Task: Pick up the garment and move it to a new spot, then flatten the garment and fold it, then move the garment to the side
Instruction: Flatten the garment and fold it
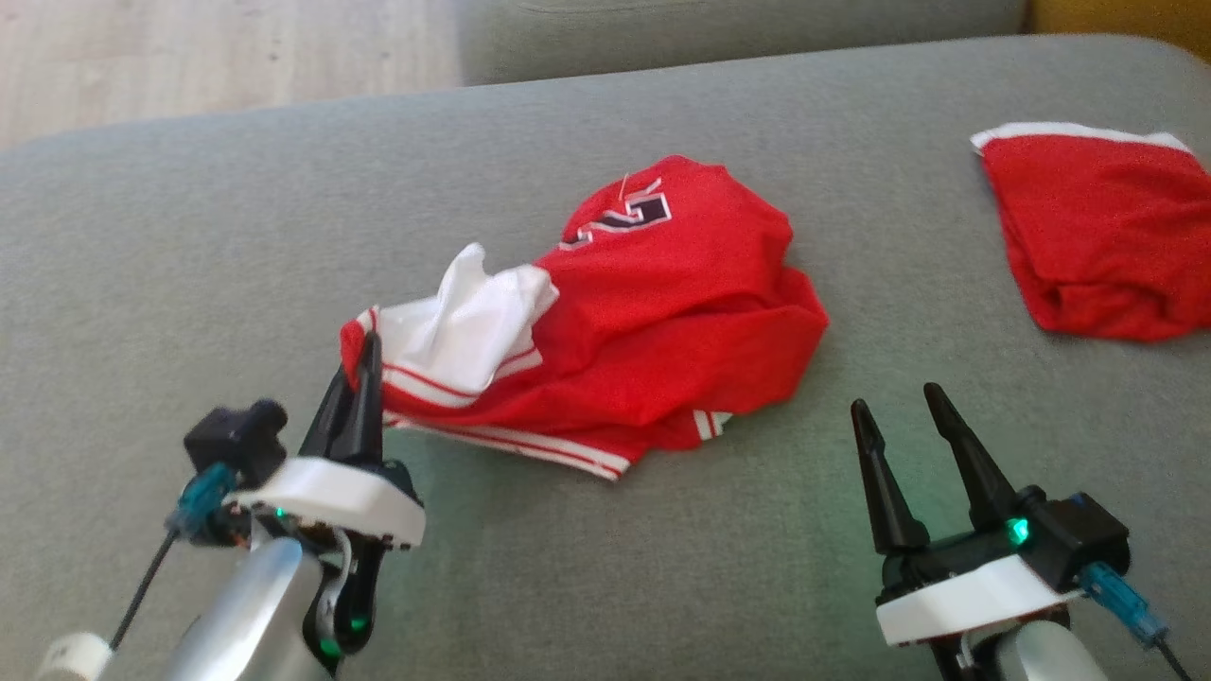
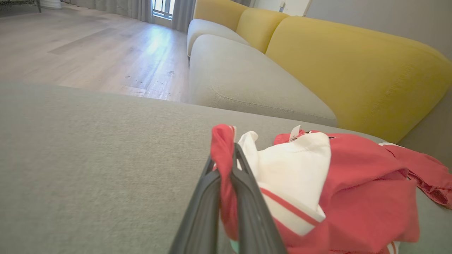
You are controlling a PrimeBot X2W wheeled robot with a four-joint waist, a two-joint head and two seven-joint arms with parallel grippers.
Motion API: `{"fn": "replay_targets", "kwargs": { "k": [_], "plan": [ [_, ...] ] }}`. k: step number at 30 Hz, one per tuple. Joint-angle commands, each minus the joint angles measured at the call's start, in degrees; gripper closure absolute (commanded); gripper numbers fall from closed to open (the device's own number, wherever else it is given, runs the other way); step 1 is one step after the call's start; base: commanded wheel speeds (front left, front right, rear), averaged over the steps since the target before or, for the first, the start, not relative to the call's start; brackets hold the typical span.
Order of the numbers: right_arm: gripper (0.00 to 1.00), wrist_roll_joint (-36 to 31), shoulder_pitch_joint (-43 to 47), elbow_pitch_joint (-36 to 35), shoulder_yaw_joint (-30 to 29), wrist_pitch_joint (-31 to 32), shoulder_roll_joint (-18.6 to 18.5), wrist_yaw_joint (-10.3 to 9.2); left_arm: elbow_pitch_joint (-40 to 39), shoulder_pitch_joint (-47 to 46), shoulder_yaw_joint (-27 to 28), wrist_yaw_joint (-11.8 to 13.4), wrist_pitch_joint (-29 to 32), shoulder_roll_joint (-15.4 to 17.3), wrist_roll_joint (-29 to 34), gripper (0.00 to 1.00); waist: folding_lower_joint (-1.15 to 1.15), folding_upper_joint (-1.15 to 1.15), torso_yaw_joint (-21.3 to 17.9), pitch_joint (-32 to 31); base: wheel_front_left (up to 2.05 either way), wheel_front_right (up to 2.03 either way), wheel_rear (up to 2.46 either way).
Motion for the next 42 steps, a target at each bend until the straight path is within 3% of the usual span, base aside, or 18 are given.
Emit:
{"fn": "replay_targets", "kwargs": {
  "k": [1, 7, 14, 23, 32, 37, 42],
  "plan": [
    [0.0, -0.5, -0.58, -1.72, 1.48, -0.62, -0.88, -0.05, -2.42, -1.87, 2.67, 0.58, -1.3, 1.91, -0.1, 1.0, 0.0, 0.0, 1.54, -0.67, 0.0, 0.0, 0.0],
    [0.0, -0.37, -0.63, -1.27, 2.0, -0.62, -1.41, -0.05, -5.63, -3.67, 2.7, -0.13, -1.65, 2.07, 0.14, 1.0, 0.0, 0.0, 2.23, -1.54, 0.0, 0.0, 0.0],
    [0.0, -0.15, -1.2, -1.04, 3.23, -0.62, -1.36, -0.05, -9.45, -15.5, -1.52, -3.12, 4.61, 2.21, 3.85, 1.0, 0.0, 0.0, -0.48, -2.26, 0.0, 0.0, 0.0],
    [0.0, 0.59, -3.35, -0.62, 4.98, -0.62, 0.08, -0.05, -4.66, -39.76, -7.09, -9.05, 11.33, -2.08, 8.66, 1.0, 0.0, 0.0, -9.38, -1.19, 0.0, 0.0, 0.0],
    [0.0, 1.03, -2.86, -0.27, 5.34, -0.62, 1.27, -0.05, 8.06, -59.01, -11.84, -10.99, 6.5, -6.71, 9.78, 1.0, 0.0, 0.0, -16.58, -1.13, 0.0, 0.0, 0.0],
    [0.0, 0.94, -2.02, -0.49, 4.34, -0.62, 1.19, -0.05, 13.69, -66.07, -13.84, -11.05, 0.03, -8.08, 8.97, 1.0, 0.0, 0.0, -16.47, -1.56, 0.0, 0.0, 0.0],
    [0.0, 0.59, -1.34, -0.98, 3.07, -0.62, 1.04, -0.05, 16.63, -64.23, -14.95, -11.06, -2.94, -7.32, 5.63, 1.0, 0.0, 0.0, -13.54, -1.91, 0.0, 0.0, 0.0]
  ]
}}
